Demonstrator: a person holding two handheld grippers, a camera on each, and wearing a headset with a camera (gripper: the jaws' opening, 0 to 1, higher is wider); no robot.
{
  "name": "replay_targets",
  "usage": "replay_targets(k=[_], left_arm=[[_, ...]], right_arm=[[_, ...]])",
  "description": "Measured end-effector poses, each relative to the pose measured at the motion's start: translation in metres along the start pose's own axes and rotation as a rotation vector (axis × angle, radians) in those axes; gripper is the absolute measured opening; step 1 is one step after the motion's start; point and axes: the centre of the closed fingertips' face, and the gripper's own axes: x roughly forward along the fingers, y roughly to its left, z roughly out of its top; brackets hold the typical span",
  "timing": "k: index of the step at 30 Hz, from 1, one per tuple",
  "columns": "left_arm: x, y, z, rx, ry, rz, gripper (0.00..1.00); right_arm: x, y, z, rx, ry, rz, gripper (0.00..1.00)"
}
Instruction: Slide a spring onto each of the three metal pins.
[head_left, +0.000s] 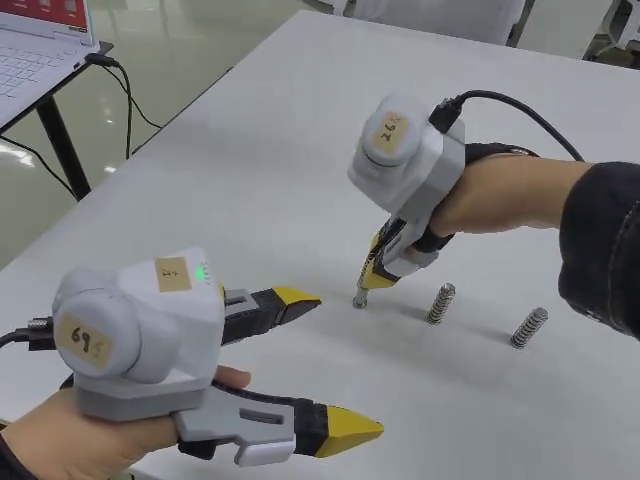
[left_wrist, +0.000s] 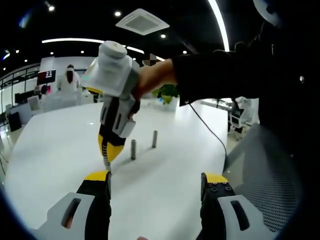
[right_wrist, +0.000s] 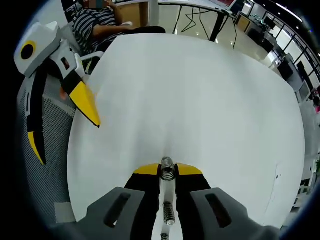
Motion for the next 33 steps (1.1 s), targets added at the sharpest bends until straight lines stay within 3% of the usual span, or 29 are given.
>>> replay_targets(k=[19, 33], left_arm=[[0.001, 0.0, -0.004, 0.002, 0.012, 0.001, 0.68], [0.003, 0.0, -0.004, 0.005, 0.017, 0.001, 0.68]], right_arm=[[0.028, -0.007, -0.014, 0.028, 0.055, 0.003, 0.08], [0.026, 0.001, -0.013, 0.039, 0.051, 0.008, 0.08]])
